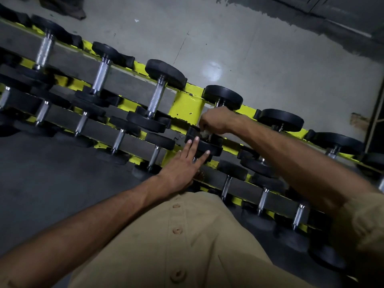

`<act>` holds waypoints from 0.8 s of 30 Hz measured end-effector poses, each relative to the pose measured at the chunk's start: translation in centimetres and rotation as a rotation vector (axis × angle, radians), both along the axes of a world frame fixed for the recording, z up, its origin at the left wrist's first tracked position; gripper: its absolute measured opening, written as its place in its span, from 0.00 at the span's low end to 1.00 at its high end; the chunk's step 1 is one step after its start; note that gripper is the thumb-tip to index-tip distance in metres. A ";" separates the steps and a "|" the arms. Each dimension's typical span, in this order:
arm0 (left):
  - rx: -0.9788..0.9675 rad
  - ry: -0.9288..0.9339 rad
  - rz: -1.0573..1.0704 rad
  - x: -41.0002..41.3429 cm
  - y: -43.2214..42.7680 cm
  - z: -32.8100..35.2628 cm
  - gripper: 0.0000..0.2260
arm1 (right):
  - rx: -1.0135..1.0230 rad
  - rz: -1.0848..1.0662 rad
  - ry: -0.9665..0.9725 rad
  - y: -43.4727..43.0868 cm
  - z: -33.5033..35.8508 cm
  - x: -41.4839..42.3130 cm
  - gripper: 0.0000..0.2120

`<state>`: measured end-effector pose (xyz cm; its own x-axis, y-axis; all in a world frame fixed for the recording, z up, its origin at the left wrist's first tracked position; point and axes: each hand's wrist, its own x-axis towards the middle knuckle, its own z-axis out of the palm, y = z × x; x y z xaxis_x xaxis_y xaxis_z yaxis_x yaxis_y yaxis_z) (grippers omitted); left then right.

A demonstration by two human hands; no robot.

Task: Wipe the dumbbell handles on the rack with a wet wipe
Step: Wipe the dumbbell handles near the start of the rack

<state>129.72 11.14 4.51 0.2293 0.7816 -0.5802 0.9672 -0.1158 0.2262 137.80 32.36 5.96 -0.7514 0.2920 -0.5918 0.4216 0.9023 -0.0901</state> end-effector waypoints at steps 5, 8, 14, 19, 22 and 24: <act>0.012 0.012 -0.007 0.2 -0.1 -0.2 0.48 | 0.146 -0.078 0.341 -2.4 -1.1 4.5 0.14; 0.013 0.024 -0.024 0.4 -0.1 0.0 0.46 | 0.040 0.089 0.327 -3.9 -2.9 5.8 0.19; 0.029 0.015 -0.016 0.2 -0.1 -0.4 0.44 | 0.326 -0.274 0.561 0.3 -4.4 6.7 0.18; 0.033 0.013 -0.013 0.3 -0.2 -0.6 0.44 | 0.120 -0.879 0.839 -6.2 -7.3 6.3 0.04; 0.029 0.021 -0.012 0.5 -0.3 -0.4 0.44 | -0.165 -1.320 0.891 -8.4 -7.7 5.8 0.02; 0.034 0.020 -0.015 0.5 -0.3 -0.3 0.44 | -0.314 -1.457 0.821 -7.5 -8.4 5.4 0.03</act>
<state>130.21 10.88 4.17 0.2297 0.7973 -0.5582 0.9696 -0.1375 0.2026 143.19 24.84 -2.44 -0.1014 0.9202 -0.3780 0.5773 -0.2550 -0.7757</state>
